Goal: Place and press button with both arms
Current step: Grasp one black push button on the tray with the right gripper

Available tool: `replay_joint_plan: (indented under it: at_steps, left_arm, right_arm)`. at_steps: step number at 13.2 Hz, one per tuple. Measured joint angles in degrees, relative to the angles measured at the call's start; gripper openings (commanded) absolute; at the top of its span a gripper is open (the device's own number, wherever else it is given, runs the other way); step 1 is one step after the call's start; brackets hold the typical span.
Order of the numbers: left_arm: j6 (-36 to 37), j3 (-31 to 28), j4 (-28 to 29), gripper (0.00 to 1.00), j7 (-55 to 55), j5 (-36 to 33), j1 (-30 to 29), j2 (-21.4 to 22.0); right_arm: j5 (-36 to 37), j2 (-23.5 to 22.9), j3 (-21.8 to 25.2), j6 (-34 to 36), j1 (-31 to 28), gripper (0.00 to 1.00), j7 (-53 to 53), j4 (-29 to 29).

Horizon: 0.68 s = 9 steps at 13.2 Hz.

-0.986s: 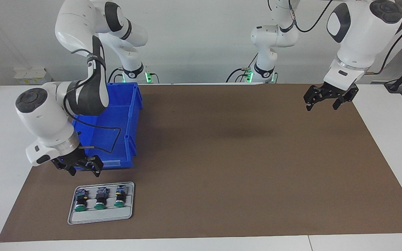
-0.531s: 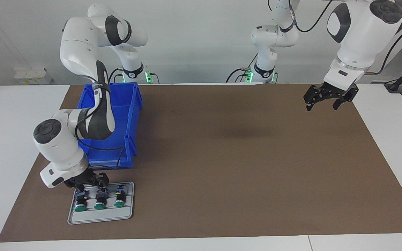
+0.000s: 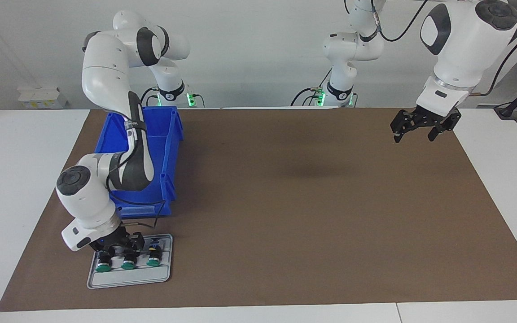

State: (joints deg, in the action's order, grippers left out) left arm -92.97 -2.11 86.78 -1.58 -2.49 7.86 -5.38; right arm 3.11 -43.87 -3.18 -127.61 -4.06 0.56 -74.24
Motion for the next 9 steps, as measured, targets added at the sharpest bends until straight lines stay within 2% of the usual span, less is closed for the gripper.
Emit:
replay_joint_plan:
  at_steps: [1,3,4,9]
  left_arm:
    - [0.0,0.0,0.0,1.0,0.0,0.0,0.0,0.0]
    - [0.0,0.0,0.0,1.0,0.0,0.0,0.0,0.0]
    - [0.0,0.0,0.0,1.0,0.0,0.0,0.0,0.0]
    - [0.0,0.0,0.0,1.0,0.0,0.0,0.0,0.0]
  right_arm:
    - [0.0,0.0,-0.04,-0.12,0.11,0.6,0.0,-0.39]
    - [0.0,0.0,-0.04,-0.72,0.22,0.15,0.0,-1.07]
    - [0.03,0.0,-0.01,-0.71,0.16,0.0,-0.14,-1.21]
    - [-0.12,2.26,-0.02,1.07,-0.07,0.0,1.52,-1.09]
